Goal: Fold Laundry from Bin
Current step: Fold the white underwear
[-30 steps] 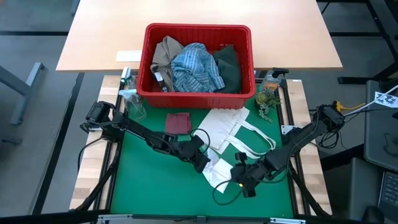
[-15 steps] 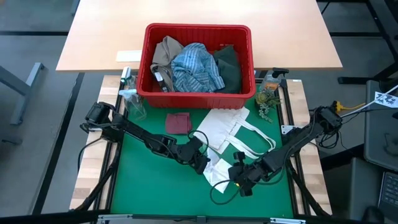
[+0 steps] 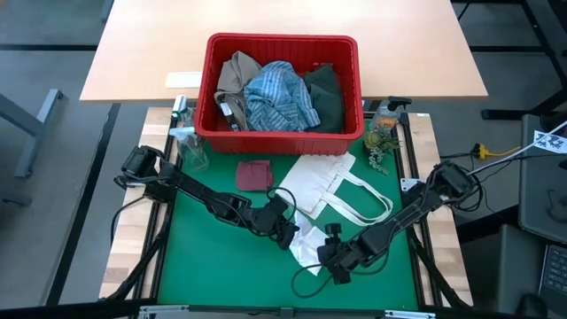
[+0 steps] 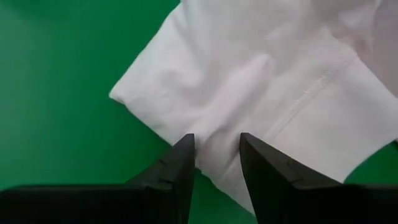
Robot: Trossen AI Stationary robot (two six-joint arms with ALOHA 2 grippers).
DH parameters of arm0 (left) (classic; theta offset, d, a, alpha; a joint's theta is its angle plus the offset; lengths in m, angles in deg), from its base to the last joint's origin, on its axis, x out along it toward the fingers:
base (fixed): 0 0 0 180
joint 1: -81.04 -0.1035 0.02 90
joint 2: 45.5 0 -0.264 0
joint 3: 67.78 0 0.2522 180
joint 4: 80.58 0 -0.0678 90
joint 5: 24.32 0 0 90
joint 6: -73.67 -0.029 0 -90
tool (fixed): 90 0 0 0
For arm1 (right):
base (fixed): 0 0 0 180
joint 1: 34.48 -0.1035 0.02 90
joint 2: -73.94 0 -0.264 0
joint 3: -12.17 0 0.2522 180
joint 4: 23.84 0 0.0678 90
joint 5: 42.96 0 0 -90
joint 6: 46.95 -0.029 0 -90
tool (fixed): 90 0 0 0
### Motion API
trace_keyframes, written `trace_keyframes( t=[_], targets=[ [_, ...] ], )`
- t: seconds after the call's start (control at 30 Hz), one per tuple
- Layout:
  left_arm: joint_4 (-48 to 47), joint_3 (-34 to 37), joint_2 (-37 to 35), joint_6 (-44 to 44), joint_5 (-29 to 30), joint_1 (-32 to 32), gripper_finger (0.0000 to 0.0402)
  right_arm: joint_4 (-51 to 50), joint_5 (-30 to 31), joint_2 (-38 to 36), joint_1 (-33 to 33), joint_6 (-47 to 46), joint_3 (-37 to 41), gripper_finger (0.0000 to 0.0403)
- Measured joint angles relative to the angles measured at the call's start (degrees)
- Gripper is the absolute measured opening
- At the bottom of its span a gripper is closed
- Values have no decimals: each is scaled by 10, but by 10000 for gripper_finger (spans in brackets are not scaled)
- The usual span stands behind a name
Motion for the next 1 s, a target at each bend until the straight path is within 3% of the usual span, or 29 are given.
trace_keyframes(
  t=[0.27,0.67,1.0],
  targets=[
    [16,0,14,0,0,4,1,39,51,23,10,11,0,127],
    [55,0,62,41,-7,22,1,65,41,25,34,11,0,127],
    [142,0,112,60,-8,26,6,102,35,25,34,11,0,127]
  ],
)
